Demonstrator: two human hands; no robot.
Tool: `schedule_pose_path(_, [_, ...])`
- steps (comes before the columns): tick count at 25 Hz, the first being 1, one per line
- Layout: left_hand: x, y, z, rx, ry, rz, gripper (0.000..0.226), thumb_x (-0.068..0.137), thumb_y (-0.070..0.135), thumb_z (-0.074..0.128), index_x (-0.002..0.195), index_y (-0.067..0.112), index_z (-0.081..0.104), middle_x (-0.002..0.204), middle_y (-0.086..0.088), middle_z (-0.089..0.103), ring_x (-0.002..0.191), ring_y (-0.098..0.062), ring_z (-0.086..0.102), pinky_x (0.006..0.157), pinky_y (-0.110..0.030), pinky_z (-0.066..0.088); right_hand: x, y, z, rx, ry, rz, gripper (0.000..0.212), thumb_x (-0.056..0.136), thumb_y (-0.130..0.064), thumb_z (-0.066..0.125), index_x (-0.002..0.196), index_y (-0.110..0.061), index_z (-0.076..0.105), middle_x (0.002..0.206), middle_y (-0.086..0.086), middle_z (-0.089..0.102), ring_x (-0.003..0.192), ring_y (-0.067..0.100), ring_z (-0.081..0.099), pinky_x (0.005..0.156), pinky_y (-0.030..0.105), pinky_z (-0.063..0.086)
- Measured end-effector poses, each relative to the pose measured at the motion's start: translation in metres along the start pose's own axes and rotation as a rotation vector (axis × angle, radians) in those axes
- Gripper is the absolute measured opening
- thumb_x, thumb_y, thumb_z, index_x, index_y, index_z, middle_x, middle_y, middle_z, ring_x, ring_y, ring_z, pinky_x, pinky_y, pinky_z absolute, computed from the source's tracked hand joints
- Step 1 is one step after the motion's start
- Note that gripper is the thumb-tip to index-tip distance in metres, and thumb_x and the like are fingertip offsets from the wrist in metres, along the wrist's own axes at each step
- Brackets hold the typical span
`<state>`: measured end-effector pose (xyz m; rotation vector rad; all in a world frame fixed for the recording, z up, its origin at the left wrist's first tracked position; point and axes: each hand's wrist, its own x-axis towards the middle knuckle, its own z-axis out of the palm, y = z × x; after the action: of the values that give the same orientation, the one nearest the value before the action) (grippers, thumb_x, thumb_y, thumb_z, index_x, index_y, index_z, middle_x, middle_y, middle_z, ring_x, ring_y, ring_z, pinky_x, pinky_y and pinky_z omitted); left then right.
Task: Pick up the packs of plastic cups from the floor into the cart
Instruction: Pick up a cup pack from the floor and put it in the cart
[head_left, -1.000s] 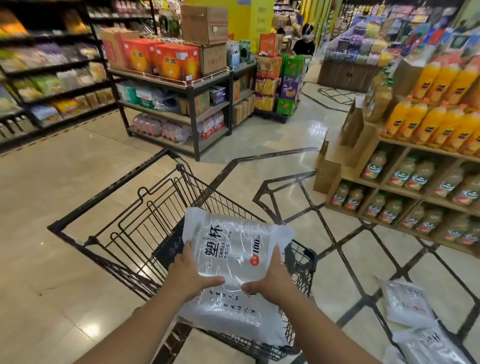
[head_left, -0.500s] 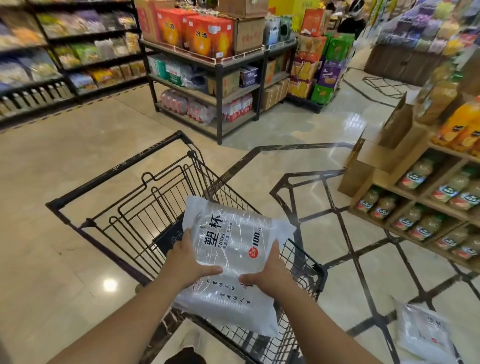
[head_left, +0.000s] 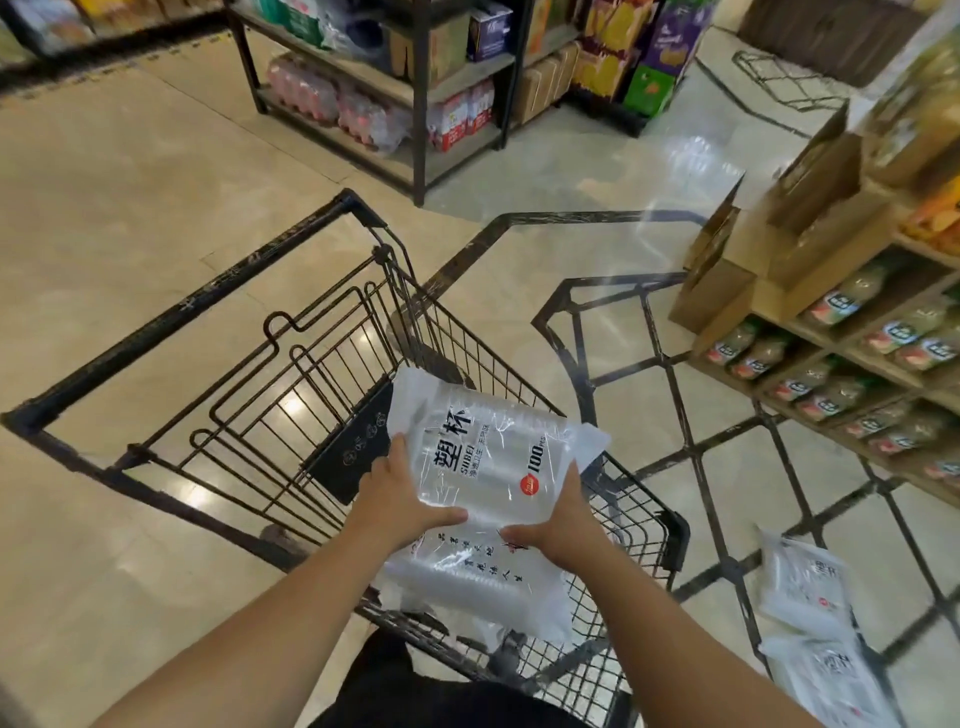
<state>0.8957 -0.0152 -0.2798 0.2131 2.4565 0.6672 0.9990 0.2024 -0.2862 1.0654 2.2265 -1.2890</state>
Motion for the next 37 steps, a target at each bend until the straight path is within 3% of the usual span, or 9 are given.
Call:
schedule_pose_path(4, [0.038,-0.028,-0.010,0.001,-0.066,-0.014,0.150,0.041,0.089,0.076,0.156,0.029,0.000,0.148,-0.017,0.040,0.131,-0.035,0.046,0.108,-0.052,0.045,0.013,-0.026,0.023,-0.004,-0.026,0.058,0.158,0.045,-0.042,0.103,0.160,-0.033,-0.004,0.160,0.008,0.034,0.141,0.035,0.042,0.106,0.051,0.048])
schedule_pose_path(8, [0.061,-0.059,-0.012,0.021,-0.123,-0.084,0.149,0.047,0.085,0.078,0.158,0.024,-0.001,0.151,-0.021,0.037,0.134,-0.039,0.044,0.111,-0.052,0.042,0.073,0.004,0.067,0.006,-0.113,0.154,0.173,0.011,-0.070,0.095,0.152,-0.051,-0.004,0.151,0.011,0.045,0.130,0.036,0.053,0.090,0.056,0.058])
schedule_pose_path(14, [0.088,-0.100,0.001,0.087,-0.162,-0.095,0.145,0.060,0.079,0.078,0.160,0.018,-0.007,0.162,-0.021,0.024,0.145,-0.041,0.031,0.119,-0.053,0.030,0.071,-0.027,0.099,-0.061,-0.156,0.228,0.154,0.062,-0.034,0.098,0.159,-0.030,-0.021,0.167,0.017,0.019,0.149,0.039,0.029,0.117,0.052,0.034])
schedule_pose_path(20, [0.102,-0.122,0.003,0.013,-0.216,-0.111,0.134,0.068,0.062,0.085,0.161,0.025,-0.004,0.166,-0.012,0.018,0.149,-0.038,0.025,0.119,-0.052,0.031,0.084,-0.004,0.124,-0.031,-0.125,0.247,0.152,0.063,-0.032,0.098,0.160,-0.027,-0.020,0.168,0.017,0.010,0.152,0.038,0.021,0.117,0.051,0.028])
schedule_pose_path(24, [0.108,-0.130,-0.002,0.091,-0.188,-0.053,0.136,0.058,0.085,0.069,0.162,0.037,-0.005,0.164,-0.016,0.020,0.146,-0.040,0.029,0.115,-0.054,0.034,0.077,-0.003,0.119,-0.026,-0.084,0.182,0.155,0.055,-0.041,0.100,0.161,-0.030,-0.013,0.169,0.011,0.009,0.154,0.035,0.017,0.120,0.051,0.025])
schedule_pose_path(27, [0.093,-0.120,-0.014,0.133,-0.210,0.049,0.141,0.052,0.090,0.065,0.161,0.039,-0.009,0.161,-0.014,0.026,0.145,-0.038,0.031,0.117,-0.056,0.033,0.056,-0.002,0.107,-0.038,-0.091,0.189,0.148,0.062,-0.038,0.097,0.162,-0.029,-0.011,0.170,0.007,0.005,0.154,0.031,0.018,0.120,0.046,0.025])
schedule_pose_path(31, [0.056,-0.108,-0.039,0.030,-0.220,0.090,0.131,0.064,0.055,0.090,0.161,0.033,0.005,0.163,-0.005,0.021,0.151,-0.028,0.021,0.122,-0.049,0.025,0.020,0.013,0.094,-0.114,-0.091,0.171,0.137,0.070,-0.037,0.094,0.162,-0.030,-0.008,0.169,0.007,0.008,0.151,0.030,0.026,0.118,0.047,0.030])
schedule_pose_path(34, [0.042,-0.121,-0.047,0.117,-0.258,0.200,0.131,0.052,0.079,0.083,0.158,0.040,0.016,0.148,0.006,0.043,0.137,-0.023,0.044,0.112,-0.050,0.044,-0.015,0.038,0.093,-0.169,-0.122,0.173,0.133,0.071,-0.041,0.093,0.162,-0.031,-0.004,0.164,0.007,0.017,0.144,0.030,0.036,0.115,0.046,0.035])
schedule_pose_path(37, [0.018,-0.135,-0.053,0.288,-0.289,0.245,0.126,0.055,0.083,0.076,0.157,0.039,0.016,0.148,0.006,0.044,0.134,-0.019,0.045,0.110,-0.045,0.044,-0.052,0.067,0.105,-0.206,-0.187,0.225,0.129,0.072,-0.049,0.088,0.162,-0.032,-0.004,0.161,0.008,0.019,0.139,0.029,0.043,0.116,0.046,0.039])
